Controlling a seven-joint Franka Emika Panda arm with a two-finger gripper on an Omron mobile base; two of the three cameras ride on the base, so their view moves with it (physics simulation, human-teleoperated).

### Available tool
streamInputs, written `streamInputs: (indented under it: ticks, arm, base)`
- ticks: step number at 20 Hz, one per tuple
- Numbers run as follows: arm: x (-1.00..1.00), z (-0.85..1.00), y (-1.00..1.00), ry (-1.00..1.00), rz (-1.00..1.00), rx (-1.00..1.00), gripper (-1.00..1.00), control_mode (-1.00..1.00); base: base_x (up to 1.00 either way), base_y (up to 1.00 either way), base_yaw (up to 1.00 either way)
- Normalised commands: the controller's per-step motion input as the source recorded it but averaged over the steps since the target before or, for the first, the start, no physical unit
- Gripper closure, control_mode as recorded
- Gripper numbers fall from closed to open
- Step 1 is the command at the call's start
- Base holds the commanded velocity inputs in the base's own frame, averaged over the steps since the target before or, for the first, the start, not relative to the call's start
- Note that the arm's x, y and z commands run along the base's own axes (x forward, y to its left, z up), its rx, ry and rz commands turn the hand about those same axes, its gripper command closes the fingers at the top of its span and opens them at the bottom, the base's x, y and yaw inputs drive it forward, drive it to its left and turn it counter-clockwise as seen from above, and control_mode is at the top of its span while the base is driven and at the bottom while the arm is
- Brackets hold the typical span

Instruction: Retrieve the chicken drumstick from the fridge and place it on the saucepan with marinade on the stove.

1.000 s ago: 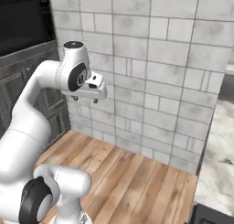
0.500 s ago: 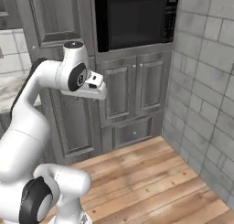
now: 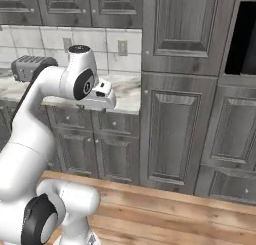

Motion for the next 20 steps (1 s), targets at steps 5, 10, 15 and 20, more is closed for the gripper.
streamInputs:
  ticks: [5,10,15,20]
  arm:
    - [0.0,0.0,0.0,0.0,0.0,0.0,-1.0,1.0]
    - [0.0,0.0,0.0,0.0,0.0,0.0,-1.0,1.0]
    - [0.0,0.0,0.0,0.0,0.0,0.0,-1.0,1.0]
    - [0.0,0.0,0.0,0.0,0.0,0.0,-1.0,1.0]
  base:
    - [0.65,0.0,0.88]
    - [0.45,0.0,0.95]
    - [0.47,0.0,0.95]
    - [0.93,-0.01,0.74]
